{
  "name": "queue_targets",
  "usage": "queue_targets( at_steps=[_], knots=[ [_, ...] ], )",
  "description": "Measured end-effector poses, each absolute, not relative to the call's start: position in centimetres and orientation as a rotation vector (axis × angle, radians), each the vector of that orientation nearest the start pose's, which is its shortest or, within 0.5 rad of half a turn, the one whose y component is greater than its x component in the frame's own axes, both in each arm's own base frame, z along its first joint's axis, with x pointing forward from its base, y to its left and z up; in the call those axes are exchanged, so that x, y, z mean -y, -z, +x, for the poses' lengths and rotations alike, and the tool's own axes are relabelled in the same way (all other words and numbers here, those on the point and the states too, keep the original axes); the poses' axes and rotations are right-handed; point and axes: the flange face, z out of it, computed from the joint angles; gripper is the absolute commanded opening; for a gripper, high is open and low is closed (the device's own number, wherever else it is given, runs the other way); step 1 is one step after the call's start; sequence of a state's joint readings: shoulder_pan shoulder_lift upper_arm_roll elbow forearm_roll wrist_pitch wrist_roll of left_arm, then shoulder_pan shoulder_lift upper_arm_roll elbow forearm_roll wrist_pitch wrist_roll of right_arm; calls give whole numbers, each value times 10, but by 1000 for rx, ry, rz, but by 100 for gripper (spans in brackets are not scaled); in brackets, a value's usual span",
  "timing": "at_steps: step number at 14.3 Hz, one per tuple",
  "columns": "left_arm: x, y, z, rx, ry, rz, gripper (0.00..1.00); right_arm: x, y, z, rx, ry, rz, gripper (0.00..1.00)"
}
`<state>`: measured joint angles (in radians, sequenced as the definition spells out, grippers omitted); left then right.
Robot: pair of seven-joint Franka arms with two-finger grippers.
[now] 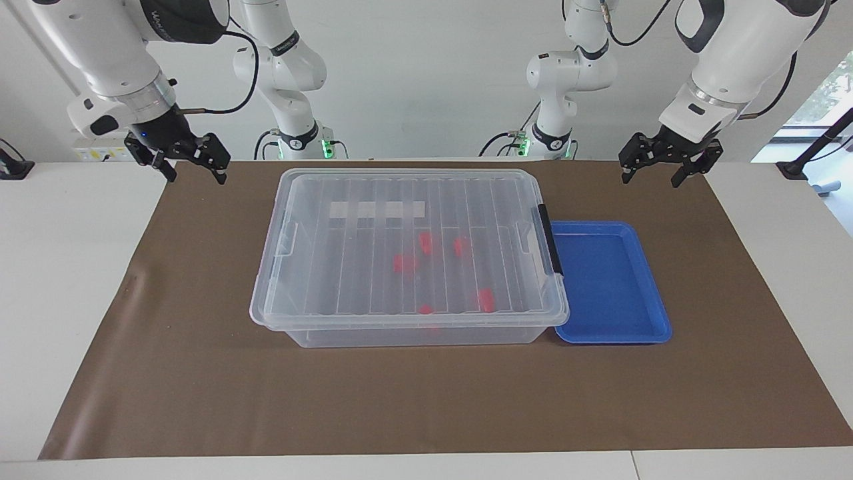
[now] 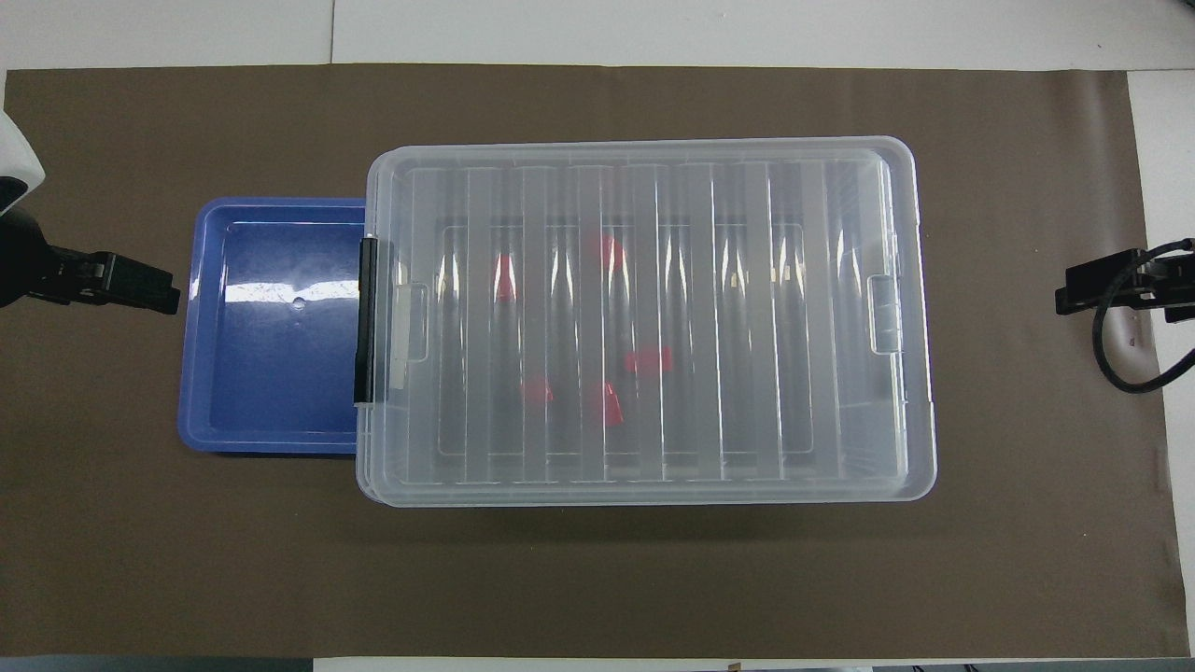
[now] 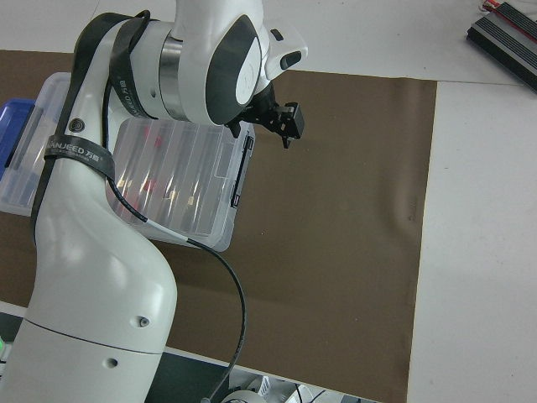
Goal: Place red block in blue tray from box
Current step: 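Move the right gripper toward the clear lid's edge, then push the clear lid away from the tray with the right gripper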
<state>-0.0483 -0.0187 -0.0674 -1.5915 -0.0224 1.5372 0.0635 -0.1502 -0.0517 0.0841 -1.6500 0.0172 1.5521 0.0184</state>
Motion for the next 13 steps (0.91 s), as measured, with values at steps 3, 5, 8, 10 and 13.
queue_targets(
  at_steps=[3,5,8,10,13],
  knots=[
    [66,-622,541,-283,-57,-3149,100,32,-614,534,-121,-70,-3124,100],
    [66,-622,541,-283,-57,-3149,100,33,-615,537,-121,-33,-3126,100],
    [66,-622,541,-283,-57,-3149,100,19,-607,546,-85,45,-3125,100],
    [66,-622,541,-283,-57,-3149,100,-11,-589,554,-91,74,-3121,100],
    [66,-622,541,-283,-57,-3149,100,-48,-559,567,-98,83,-3113,100]
  ],
)
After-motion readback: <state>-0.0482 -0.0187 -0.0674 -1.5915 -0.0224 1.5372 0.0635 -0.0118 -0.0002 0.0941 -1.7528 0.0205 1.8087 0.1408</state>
